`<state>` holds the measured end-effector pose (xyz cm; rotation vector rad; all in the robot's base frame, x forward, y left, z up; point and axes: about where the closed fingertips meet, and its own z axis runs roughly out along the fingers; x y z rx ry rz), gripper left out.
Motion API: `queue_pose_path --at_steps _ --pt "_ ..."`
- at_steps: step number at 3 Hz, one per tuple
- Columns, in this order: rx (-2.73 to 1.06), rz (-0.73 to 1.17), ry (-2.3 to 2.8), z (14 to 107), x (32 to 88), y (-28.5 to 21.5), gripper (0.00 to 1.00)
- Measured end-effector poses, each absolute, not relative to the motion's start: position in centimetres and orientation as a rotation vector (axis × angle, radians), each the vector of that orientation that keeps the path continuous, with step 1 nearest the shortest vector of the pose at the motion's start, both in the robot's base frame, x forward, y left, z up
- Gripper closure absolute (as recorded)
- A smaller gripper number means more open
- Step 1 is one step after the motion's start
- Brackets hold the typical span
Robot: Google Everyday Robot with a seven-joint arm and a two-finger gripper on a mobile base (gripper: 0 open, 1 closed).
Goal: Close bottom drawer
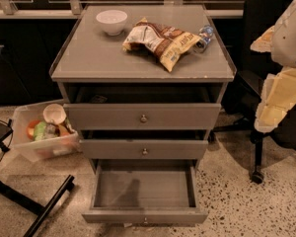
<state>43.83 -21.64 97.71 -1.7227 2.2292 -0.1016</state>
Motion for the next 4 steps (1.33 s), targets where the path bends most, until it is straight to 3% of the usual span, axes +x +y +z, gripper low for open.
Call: queue_pose_path --at_steps 2,4 --pt "-1.724 -0.061 2.192 96.0 43.8 -21.5 0.0" --pt "-1.633 0.124 2.149 84.2 40.9 -20.1 0.0"
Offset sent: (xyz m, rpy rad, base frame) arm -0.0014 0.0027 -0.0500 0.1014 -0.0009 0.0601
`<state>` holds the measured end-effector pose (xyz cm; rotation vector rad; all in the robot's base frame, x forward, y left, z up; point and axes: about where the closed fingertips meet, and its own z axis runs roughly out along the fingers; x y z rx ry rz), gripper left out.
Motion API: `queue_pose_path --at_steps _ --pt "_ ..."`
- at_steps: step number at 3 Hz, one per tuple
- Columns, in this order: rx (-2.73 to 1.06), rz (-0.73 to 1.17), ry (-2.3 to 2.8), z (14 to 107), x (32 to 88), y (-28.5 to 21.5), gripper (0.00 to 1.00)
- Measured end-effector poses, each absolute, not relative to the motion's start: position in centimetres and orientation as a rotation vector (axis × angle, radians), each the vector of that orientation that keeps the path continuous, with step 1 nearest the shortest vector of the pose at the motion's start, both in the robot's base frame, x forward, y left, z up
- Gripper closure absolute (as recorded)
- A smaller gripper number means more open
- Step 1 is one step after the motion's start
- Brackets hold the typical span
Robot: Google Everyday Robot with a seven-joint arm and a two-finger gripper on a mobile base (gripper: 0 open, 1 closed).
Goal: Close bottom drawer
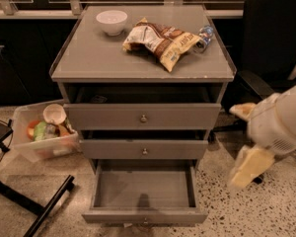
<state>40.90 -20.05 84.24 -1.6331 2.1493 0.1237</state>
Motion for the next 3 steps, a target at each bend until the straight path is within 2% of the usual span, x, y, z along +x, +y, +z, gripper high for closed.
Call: queue_pose_path --at_steps 1,3 --pt "-1.528 0.244 2.212 73.12 38.37 -17.45 0.0" --pt "-1.54 0.293 2.204 72.37 38.41 -17.23 0.0"
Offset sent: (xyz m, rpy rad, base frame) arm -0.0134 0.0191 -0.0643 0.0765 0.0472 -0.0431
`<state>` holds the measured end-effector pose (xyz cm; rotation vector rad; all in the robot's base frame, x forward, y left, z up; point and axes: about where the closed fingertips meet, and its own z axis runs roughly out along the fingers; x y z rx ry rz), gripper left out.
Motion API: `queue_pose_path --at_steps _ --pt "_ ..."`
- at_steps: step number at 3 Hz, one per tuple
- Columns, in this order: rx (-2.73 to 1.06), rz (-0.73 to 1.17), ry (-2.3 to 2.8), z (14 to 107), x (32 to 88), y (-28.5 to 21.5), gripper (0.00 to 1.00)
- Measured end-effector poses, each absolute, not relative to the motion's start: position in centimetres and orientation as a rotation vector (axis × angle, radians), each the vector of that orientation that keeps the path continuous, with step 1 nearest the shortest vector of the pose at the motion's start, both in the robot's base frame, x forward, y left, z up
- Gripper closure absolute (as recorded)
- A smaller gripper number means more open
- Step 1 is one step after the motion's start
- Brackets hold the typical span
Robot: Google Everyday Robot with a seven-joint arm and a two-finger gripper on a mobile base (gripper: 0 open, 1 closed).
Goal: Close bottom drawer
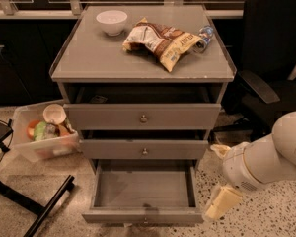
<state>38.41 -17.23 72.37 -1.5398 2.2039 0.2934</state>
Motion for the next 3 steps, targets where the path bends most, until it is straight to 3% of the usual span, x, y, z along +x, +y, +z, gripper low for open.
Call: queue_pose_path --at_steps 2,3 --pt "-1.571 0.57 2.15 59.7 37.0 -14.6 0.0" --pt "-1.579 0.6 2.152 52.5 34.2 -12.9 0.0"
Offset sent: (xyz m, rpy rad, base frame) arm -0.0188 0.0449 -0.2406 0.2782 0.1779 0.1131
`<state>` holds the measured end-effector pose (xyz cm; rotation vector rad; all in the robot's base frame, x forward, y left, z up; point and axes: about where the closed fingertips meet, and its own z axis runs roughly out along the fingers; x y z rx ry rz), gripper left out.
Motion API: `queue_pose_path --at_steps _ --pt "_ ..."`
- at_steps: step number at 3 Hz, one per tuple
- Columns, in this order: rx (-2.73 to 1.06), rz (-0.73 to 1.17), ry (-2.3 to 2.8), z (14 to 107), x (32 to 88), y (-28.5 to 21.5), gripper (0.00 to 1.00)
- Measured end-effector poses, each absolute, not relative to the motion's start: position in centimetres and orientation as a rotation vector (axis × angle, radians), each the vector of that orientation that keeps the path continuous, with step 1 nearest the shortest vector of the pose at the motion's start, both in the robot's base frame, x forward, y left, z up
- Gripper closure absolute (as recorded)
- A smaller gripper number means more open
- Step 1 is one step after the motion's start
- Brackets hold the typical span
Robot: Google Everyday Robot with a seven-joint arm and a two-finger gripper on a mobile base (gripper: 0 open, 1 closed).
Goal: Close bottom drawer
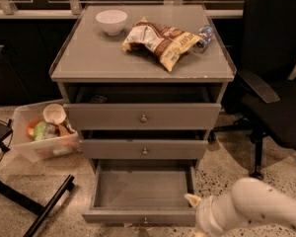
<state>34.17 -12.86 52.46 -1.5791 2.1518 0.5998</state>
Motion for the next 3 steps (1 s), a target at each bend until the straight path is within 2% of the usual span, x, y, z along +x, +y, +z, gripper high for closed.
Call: queue_pose_path --at_steps 1,3 --pt "-1.552 0.55 2.147 51.18 34.54 -12.86 0.0" --pt "-1.536 0.581 2.142 50.83 34.64 -12.85 0.0"
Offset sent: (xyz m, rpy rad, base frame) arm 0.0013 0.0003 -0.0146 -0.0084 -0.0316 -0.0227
